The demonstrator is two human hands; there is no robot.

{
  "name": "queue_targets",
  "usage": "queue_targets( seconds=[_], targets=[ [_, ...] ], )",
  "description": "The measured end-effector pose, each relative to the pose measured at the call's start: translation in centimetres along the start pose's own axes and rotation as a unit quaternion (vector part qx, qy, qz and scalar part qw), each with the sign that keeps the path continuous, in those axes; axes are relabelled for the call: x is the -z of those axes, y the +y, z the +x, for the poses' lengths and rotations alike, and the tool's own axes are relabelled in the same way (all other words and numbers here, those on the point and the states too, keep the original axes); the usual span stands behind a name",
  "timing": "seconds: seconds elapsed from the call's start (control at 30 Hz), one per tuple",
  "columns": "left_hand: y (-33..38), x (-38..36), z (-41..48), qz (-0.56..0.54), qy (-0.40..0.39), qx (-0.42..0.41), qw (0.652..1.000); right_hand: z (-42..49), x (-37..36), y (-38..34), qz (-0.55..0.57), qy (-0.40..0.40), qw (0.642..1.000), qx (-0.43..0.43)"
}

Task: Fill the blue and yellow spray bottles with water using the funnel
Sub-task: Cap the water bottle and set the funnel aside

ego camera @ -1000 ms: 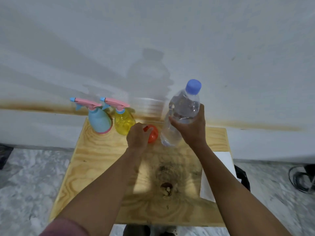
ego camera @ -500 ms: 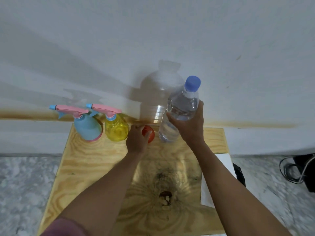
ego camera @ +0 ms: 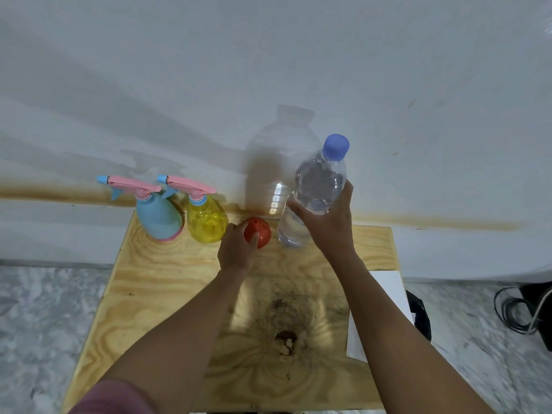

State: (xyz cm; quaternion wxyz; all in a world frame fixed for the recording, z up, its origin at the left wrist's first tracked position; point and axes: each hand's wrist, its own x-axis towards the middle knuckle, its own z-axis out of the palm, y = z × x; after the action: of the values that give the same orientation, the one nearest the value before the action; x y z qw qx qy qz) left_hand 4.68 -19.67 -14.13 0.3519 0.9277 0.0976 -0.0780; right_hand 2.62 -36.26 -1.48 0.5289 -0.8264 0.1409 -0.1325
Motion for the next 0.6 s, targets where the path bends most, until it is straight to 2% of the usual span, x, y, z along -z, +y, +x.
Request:
queue_targets(
  seconds=[0.17, 0.3, 0.37, 0.43, 0.6],
  targets=[
    [-2.0, 0.6, -2.1, 0.052, -0.073, -0.014, 0.996, -1.5, 1.0, -0.1, 0.011, 0.016, 1.000, 0.013],
    [-3.9, 0.9, -4.9, 0.117, -0.092, -0.045, 0.988, -3.9, 2.1, 0.4, -0.022, 0.032, 0.999, 0.013],
    [-4.1, 0.8, -6.6, 0.127, -0.078, -0.083, 0.985, -5.4, 3.0, 1.7, -0.064, 0.021, 0.998, 0.016],
    [-3.7, 0.5, -8.4, 0.101, -0.072, -0.087, 0.988, -7.1, 3.9, 3.4, -0.094, -0.004, 0.995, 0.010],
    [-2.0, -1.8, -13.2, 0.152, -0.142, -0.130, 0.970, -11.4, 7.0, 7.5, -0.177, -0.049, 0.983, 0.003]
  ],
)
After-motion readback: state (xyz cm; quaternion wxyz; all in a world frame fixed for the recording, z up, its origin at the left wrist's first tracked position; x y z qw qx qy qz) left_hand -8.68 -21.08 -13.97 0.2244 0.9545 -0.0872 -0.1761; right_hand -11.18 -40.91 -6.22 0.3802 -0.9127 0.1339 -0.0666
